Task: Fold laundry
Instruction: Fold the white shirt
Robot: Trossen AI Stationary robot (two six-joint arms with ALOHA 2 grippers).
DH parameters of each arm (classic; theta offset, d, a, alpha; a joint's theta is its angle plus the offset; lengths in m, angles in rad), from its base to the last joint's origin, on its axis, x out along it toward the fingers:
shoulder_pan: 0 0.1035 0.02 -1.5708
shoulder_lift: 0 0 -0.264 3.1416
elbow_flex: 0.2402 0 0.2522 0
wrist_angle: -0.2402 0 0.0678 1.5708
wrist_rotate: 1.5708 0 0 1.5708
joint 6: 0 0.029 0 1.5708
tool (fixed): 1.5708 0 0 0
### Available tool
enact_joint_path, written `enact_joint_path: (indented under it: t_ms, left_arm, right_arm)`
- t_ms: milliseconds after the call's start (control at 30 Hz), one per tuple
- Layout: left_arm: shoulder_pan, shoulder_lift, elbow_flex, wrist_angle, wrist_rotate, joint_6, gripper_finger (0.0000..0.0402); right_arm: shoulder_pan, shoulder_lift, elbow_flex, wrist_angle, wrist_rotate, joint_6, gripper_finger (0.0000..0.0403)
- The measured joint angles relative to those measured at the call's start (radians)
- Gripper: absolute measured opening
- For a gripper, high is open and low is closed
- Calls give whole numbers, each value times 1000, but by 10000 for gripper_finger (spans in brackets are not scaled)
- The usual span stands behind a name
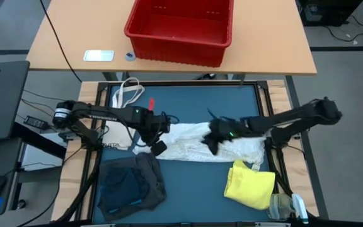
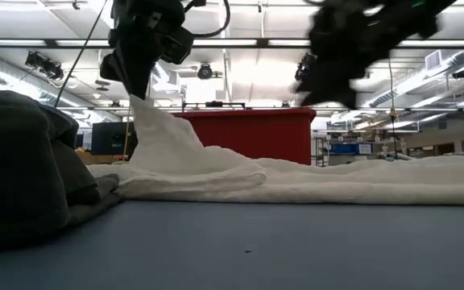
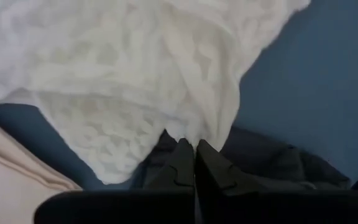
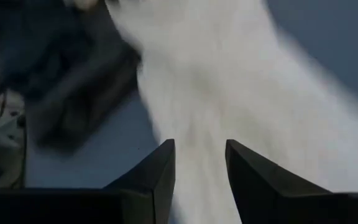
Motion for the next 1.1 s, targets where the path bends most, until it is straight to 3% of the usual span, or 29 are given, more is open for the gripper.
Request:
enact_joint_path:
  t_ms: [133,233,400,567,700,867,1033,1100]
  left_arm:
    - [29,-9,0,-1,0,18,0]
    - [39,-9,0,-6,0,64,0]
    - [62,-9,0,-16,0,110,0]
    - [68,-9,0,-12,0,127,0]
    - [68,-9,0,-12,-1,151,0]
    - [90,-9,0,-11,-3,184,0]
    - [129,-1,0,-8,-4,233,0]
    - [148,16,0,-6,-5,262,0]
  right_arm:
    - [-134,169,46,299,-60,-296,148]
    - [-205,318,106,423,-183,-412,148]
    - [-242,533,243,420,-414,-465,149]
    - [-238,653,338,408,-414,-461,148]
    - [-242,707,398,324,-410,-461,123]
    - [-242,731,437,222,-448,-470,20]
    - [-240,656,442,81,-471,-433,7]
    - [-232,591,442,17,-409,-420,6]
